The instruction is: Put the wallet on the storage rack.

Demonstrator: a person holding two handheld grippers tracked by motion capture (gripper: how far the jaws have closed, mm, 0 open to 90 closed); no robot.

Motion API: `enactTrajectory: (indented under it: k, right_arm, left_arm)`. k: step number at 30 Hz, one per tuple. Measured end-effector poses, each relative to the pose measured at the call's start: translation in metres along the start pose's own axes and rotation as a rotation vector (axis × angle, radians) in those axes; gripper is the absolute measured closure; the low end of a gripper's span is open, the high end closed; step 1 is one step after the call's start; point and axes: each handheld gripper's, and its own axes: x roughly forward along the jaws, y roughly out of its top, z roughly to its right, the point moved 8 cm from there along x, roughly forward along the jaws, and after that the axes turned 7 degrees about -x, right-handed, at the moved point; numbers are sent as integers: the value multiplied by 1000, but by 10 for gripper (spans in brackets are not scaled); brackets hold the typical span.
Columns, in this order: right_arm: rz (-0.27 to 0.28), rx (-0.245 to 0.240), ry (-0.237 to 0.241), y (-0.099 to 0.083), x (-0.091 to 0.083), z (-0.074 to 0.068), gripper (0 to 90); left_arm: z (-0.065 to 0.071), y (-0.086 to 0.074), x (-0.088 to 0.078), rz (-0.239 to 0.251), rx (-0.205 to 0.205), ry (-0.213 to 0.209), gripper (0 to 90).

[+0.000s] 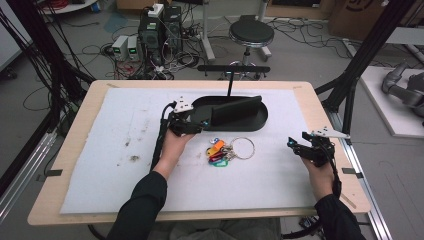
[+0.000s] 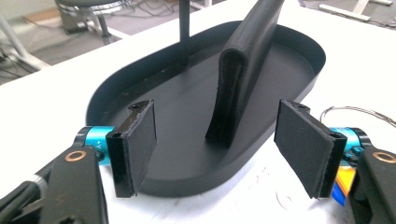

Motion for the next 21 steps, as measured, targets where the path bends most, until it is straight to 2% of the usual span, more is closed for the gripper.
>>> enactTrajectory:
  k: [6, 10, 11, 12, 16, 21]
  right_arm:
    - [-4, 0, -2, 0, 0, -1, 364]
    - [0, 0, 7, 0, 1, -2, 364]
    - [0, 0, 7, 0, 1, -2, 364]
    - [3, -5, 5, 1, 1, -2, 364]
    - [2, -4, 6, 0, 2, -1, 364]
    - [4, 5, 6, 1, 3, -1, 364]
  left_arm:
    - [5, 1, -26, 35, 25, -6, 297]
    - [10, -7, -51, 26, 87, -1, 297]
    - [10, -7, -51, 26, 87, -1, 297]
    - [11, -10, -59, 32, 92, -7, 297]
    - [12, -17, -74, 44, 89, -19, 297]
    - [10, -27, -93, 63, 56, -44, 286]
